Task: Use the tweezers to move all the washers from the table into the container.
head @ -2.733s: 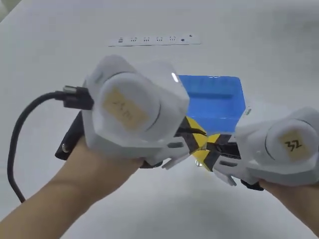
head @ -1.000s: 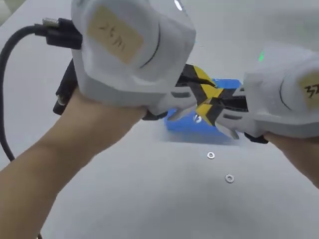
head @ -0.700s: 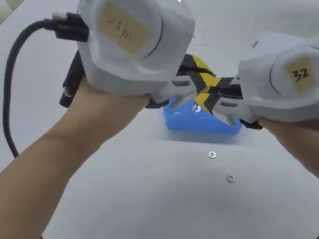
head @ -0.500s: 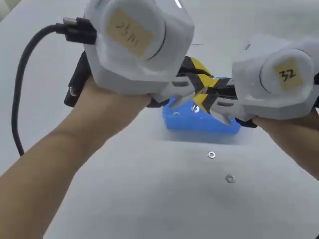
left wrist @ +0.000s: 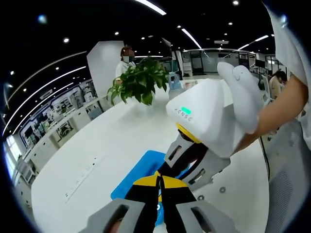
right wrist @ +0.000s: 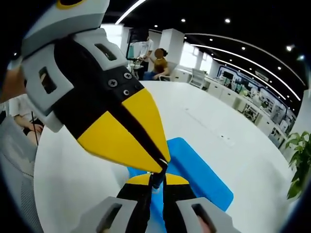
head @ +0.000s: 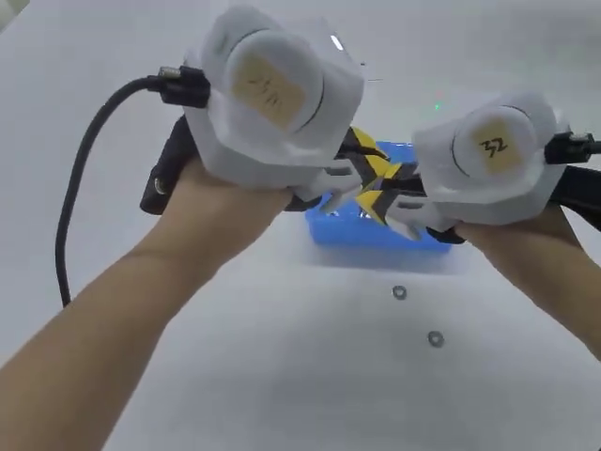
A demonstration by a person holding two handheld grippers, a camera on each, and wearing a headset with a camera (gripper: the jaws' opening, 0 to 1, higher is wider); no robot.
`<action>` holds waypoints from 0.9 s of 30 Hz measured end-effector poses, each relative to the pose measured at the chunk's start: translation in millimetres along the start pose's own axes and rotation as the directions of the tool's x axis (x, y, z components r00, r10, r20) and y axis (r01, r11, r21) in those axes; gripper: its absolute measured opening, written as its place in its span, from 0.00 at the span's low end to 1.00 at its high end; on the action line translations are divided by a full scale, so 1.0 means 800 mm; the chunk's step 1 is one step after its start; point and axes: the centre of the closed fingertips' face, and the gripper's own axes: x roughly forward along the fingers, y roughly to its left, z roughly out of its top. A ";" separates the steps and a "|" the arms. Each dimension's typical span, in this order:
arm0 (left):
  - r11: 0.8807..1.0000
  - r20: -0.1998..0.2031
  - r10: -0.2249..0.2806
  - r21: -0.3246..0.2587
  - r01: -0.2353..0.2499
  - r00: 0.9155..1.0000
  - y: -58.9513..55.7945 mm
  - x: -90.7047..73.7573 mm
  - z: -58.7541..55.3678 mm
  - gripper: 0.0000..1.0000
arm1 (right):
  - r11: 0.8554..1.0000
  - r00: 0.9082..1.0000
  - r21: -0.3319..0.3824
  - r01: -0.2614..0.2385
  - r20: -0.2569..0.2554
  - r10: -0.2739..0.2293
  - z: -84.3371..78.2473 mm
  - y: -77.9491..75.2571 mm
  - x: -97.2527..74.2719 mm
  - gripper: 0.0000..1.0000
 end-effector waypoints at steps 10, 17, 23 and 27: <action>1.000 -0.017 0.004 -0.030 -0.004 1.000 0.001 0.005 -0.009 0.00 | 1.000 1.000 0.011 -0.008 -0.023 0.008 -0.008 0.002 0.006 0.04; 1.000 0.007 0.013 -0.019 -0.013 1.000 -0.004 -0.009 0.004 0.00 | 1.000 1.000 0.018 0.014 0.001 -0.014 0.002 0.002 -0.008 0.04; 0.999 0.067 0.025 -0.032 -0.023 0.997 -0.013 -0.031 0.031 0.00 | 0.997 0.995 0.035 0.070 0.072 -0.072 0.021 0.003 -0.039 0.04; 0.998 0.107 0.044 -0.038 -0.040 0.993 -0.023 -0.047 0.051 0.00 | 0.991 0.984 0.078 0.109 0.131 -0.119 0.034 0.008 -0.064 0.04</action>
